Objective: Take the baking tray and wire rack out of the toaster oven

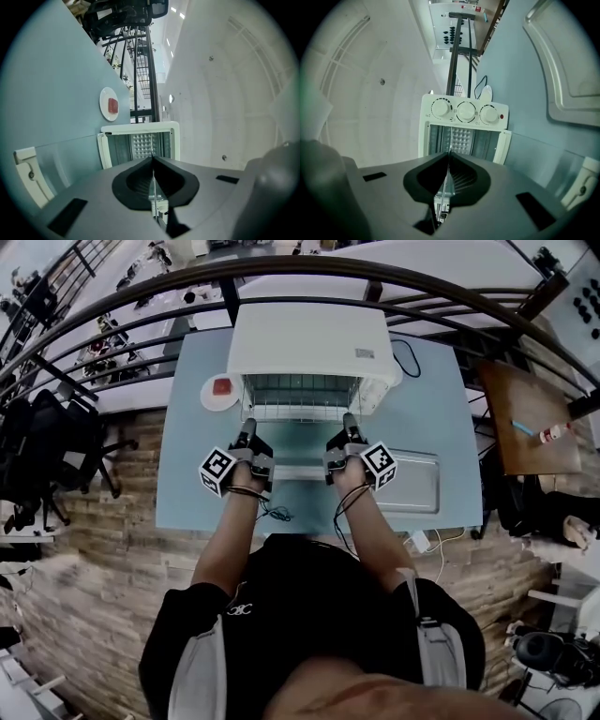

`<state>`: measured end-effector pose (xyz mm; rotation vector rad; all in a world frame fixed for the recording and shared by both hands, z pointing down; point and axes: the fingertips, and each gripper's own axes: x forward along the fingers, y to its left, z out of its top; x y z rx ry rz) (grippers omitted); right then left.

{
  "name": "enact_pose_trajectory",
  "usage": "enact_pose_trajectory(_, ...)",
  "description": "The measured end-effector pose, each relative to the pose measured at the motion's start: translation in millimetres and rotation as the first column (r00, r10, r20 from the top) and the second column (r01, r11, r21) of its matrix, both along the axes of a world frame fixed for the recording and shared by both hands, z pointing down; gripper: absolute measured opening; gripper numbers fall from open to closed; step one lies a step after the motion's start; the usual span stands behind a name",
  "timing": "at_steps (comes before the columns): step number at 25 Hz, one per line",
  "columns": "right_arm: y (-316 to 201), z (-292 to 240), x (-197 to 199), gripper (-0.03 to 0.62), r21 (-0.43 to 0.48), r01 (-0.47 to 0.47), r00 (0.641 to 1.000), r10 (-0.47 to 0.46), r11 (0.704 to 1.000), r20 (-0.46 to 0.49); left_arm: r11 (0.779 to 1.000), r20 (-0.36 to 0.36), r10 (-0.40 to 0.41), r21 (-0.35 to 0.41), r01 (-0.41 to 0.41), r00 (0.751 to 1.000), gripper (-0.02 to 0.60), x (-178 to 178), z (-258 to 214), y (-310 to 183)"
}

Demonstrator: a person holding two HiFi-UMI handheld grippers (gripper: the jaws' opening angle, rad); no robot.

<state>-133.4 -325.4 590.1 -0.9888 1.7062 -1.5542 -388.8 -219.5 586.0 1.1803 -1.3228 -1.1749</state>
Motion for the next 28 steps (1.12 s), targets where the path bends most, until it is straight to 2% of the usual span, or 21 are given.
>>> enact_pose_trajectory(7, 44.4, 1.2, 37.3, 0.011, 0.007, 0.034, 0.999, -0.034, 0.999, 0.029, 1.0, 0.025, -0.003, 0.019, 0.002, 1.0, 0.021, 37.9, -2.8, 45.9)
enact_pose_trajectory(16, 74.4, -1.4, 47.1, 0.009, 0.005, 0.078, 0.997, -0.078, 0.997, 0.014, 1.0, 0.05, -0.013, 0.025, 0.011, 0.999, 0.021, 54.1, -10.0, 84.6)
enact_pose_trajectory(22, 91.9, 0.9, 60.5, 0.009, 0.006, 0.115, 0.993, -0.115, 0.993, 0.017, 1.0, 0.063, -0.03, -0.001, 0.031, 0.998, 0.021, 72.1, -0.6, 115.1)
enact_pose_trajectory(28, 110.5, 1.1, 72.2, 0.009, 0.005, 0.114, 0.993, -0.114, 0.993, 0.0, 1.0, 0.079, -0.007, -0.005, 0.008, 0.997, 0.021, 84.5, -3.7, 134.1)
